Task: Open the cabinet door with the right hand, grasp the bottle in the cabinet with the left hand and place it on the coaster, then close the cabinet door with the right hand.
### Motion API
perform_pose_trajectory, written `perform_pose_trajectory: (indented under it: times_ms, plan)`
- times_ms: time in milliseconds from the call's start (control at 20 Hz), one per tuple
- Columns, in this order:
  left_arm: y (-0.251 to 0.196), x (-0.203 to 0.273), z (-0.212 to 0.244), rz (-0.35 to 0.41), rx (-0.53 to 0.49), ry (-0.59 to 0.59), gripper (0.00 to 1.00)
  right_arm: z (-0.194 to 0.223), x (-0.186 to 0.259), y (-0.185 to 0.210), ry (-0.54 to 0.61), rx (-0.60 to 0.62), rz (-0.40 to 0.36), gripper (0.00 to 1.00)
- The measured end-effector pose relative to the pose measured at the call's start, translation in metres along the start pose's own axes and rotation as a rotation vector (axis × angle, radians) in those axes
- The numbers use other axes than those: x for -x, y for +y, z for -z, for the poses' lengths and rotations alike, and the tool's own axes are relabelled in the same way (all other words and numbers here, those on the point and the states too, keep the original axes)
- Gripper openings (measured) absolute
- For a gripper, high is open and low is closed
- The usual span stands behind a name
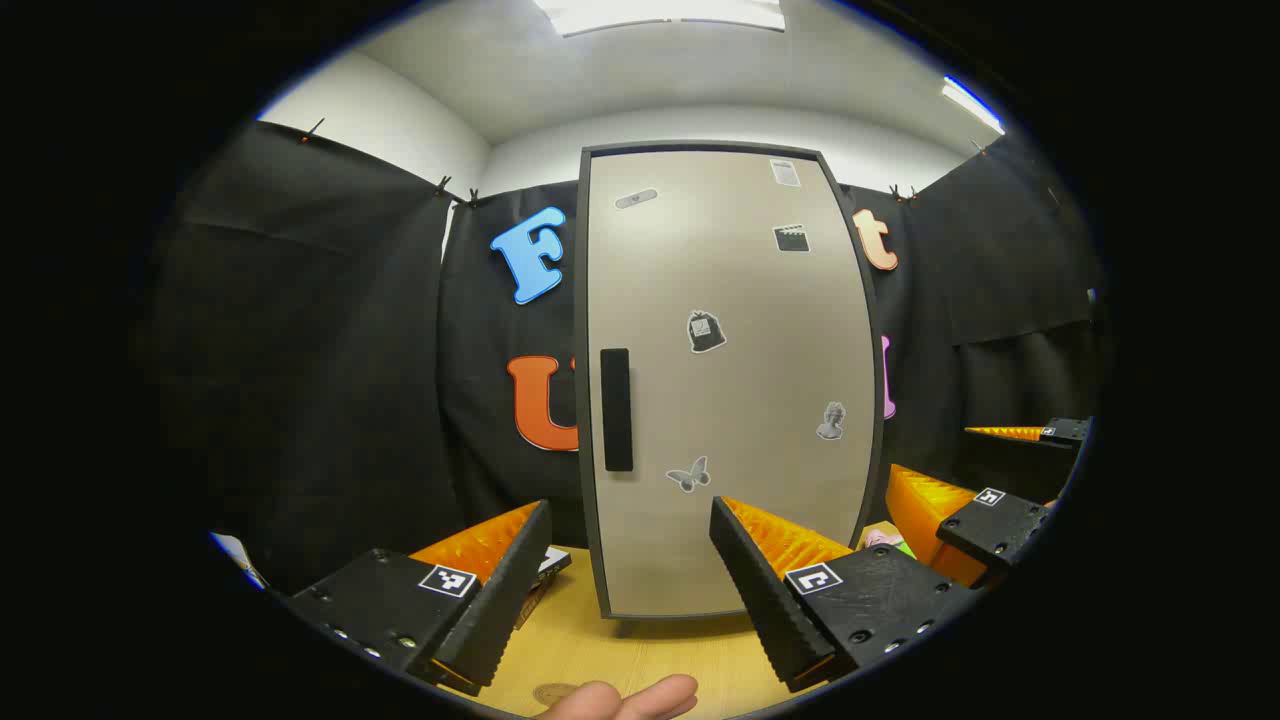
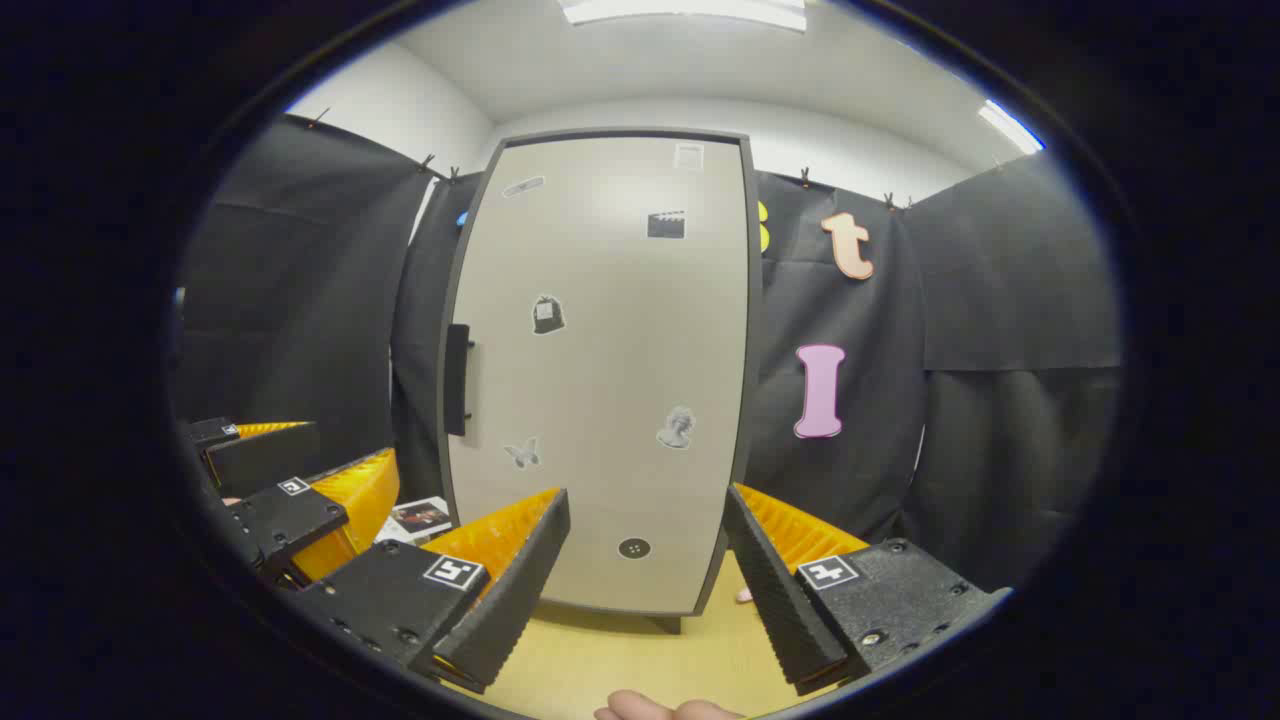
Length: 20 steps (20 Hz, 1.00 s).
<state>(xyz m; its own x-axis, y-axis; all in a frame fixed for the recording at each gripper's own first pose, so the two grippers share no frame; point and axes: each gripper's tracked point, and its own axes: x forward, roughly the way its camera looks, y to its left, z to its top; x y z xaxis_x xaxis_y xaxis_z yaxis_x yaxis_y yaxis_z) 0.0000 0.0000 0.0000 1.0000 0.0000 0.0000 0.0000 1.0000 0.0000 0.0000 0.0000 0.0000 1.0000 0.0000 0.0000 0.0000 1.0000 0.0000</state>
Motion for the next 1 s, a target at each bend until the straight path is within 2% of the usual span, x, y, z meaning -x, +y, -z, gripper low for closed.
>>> perform_pose_trajectory:
  times_ms: [600, 850, 1000]
  plan:
    - [-0.002, -0.004, -0.001, 0.008, -0.003, -0.001, 0.96, 0.0, -0.005, -0.003, 0.003, -0.01, 0.01, 0.99]
    - [0.005, -0.001, -0.003, -0.003, -0.003, -0.008, 0.96, 0.003, -0.018, 0.009, 0.006, -0.003, -0.027, 0.99]
    - [0.022, 0.004, -0.004, -0.04, -0.024, -0.013, 0.96, 0.001, -0.035, 0.019, 0.001, -0.002, -0.053, 0.99]
